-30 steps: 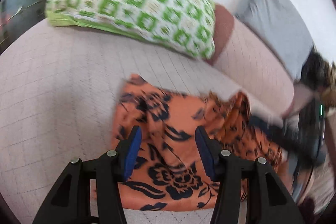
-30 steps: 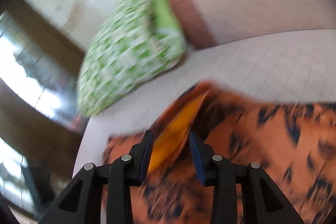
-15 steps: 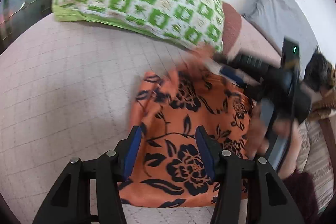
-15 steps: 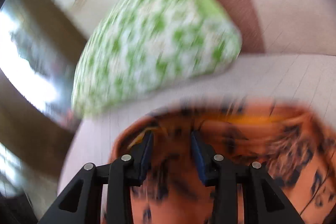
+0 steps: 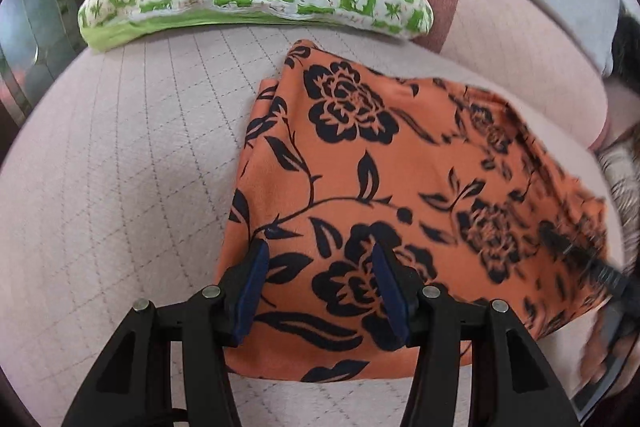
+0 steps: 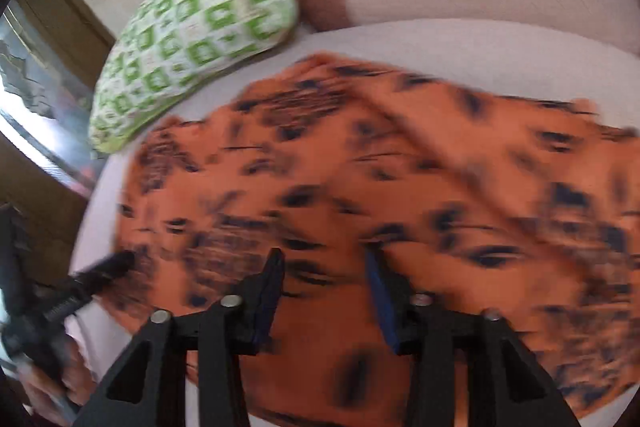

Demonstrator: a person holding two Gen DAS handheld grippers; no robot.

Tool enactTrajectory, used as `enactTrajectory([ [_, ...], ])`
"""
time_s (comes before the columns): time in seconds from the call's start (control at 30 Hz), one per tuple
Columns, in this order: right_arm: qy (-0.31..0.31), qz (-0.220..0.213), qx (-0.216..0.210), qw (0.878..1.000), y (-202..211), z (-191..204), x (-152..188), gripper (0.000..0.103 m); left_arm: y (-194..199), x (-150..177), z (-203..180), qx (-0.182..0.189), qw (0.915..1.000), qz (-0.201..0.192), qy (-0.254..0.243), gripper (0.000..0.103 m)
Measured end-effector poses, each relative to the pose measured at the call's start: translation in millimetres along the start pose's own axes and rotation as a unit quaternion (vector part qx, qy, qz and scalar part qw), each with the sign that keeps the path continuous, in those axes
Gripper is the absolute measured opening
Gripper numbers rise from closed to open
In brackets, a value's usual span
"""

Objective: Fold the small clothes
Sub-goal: 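Release the hem and flatten the folded blouse with both grippers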

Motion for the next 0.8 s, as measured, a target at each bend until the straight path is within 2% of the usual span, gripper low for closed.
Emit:
enactTrajectory([
  [0.03, 0.012, -0.012, 0.03, 0.999, 5, -16, -7, 0.037, 0, 1, -1, -0.006, 0.9999, 0.0, -0.008, 0.055],
  [0.13, 0.038, -0.05, 0.143, 0.988, 2, -71, -49, 0.037, -2, 0, -1, -0.016, 0.9998, 0.001, -0.014, 0.055],
  [0.2, 0.037, -0.086, 0.22, 0.971, 0, -106, -90, 0.037, -3, -2, 0, -0.018, 0.9998, 0.001, -0.012, 0.055],
  [0.27, 0.017, -0.133, 0.254, 0.958, 12, -125, -126, 0.037, -2, -4, 2, -0.014, 0.9999, -0.002, -0.004, 0.055],
  [0.33, -0.016, -0.152, 0.232, 0.961, 26, -126, -143, 0.04, -2, -8, 4, -0.007, 0.9999, -0.005, 0.012, 0.055],
  [0.4, -0.027, -0.155, 0.188, 0.97, 40, -110, -139, 0.041, -1, -13, 7, -0.002, 0.9995, -0.009, 0.03, 0.055],
  [0.47, -0.016, -0.136, 0.155, 0.978, 50, -94, -120, 0.043, 7, -16, 8, -0.002, 0.9992, -0.018, 0.037, 0.055],
  [0.57, 0.001, -0.115, 0.119, 0.986, 67, -79, -70, 0.043, 16, -13, 3, -0.002, 0.9996, -0.025, 0.013, 0.055],
  [0.63, -0.006, -0.091, 0.123, 0.988, 70, -85, -37, 0.043, 11, -1, 6, -0.029, 0.9994, -0.005, -0.016, 0.056],
  [0.7, -0.024, -0.046, 0.14, 0.989, 61, -96, 3, 0.043, 3, 12, 12, -0.03, 0.999, 0.026, -0.018, 0.056],
  [0.73, -0.025, -0.031, 0.137, 0.99, 59, -101, 17, 0.043, 2, 14, 13, -0.03, 0.999, 0.026, -0.022, 0.056],
  [0.77, -0.003, -0.057, 0.136, 0.989, 66, -96, 19, 0.043, 7, 12, 12, -0.031, 0.999, 0.019, -0.027, 0.056],
  [0.8, 0.013, -0.061, 0.146, 0.987, 74, -90, 18, 0.043, 11, 11, 12, -0.03, 0.9991, 0.015, -0.027, 0.056],
])
Point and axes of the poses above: each gripper's, at about its wrist camera, not at the fingertips, and y roughly against the way its jaws point, z to its left, x to its underside, the point moved 7 cm from there along -y, roughly the way its jaws point, and after that the axes turned 14 degrees about -z, right-handed, at the moved point
